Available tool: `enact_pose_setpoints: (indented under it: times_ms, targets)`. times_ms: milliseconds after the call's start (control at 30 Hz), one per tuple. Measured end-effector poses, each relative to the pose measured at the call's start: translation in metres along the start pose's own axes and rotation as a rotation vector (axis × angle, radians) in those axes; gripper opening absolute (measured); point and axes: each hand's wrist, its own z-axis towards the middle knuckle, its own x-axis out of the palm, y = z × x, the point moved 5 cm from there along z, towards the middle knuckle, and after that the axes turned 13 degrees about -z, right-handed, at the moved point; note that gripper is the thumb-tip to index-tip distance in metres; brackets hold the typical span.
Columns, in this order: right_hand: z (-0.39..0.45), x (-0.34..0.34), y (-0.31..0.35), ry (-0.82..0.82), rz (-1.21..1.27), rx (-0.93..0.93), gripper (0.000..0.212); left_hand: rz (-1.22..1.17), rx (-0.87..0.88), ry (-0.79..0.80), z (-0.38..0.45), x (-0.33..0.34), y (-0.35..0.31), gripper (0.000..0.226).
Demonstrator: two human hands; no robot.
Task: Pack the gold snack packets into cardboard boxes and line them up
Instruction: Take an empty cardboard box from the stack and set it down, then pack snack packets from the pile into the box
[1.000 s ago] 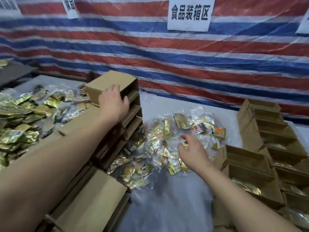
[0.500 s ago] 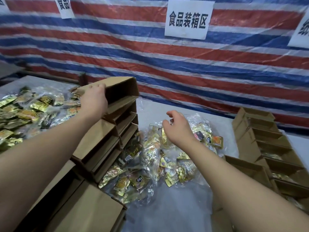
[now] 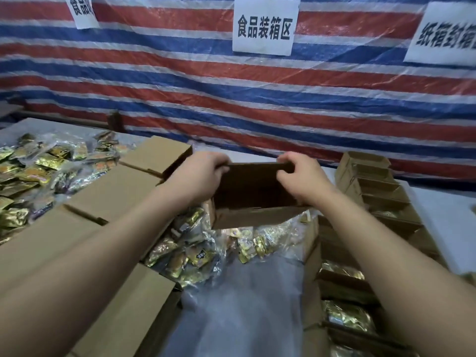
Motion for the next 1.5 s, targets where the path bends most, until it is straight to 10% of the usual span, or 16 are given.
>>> enact_pose_setpoints:
  times_ms: [267, 600, 1500]
  targets:
    - [-0.148, 0.100, -0.078, 0.185, -0.073, 0.028, 0.008, -0.176, -0.316, 0.300, -0.112, 0.125, 0.043, 0.017]
    - [-0.241, 0.203, -0.109, 0.335, -0.097, 0.168, 0.013, -0.322, -0.516, 0.278, -0.226, 0.220, 0.089, 0.009]
    - [-0.272, 0.225, -0.118, 0.290, -0.203, 0.247, 0.016, -0.246, -0.365, 0.175, -0.213, 0.231, 0.095, 0.020]
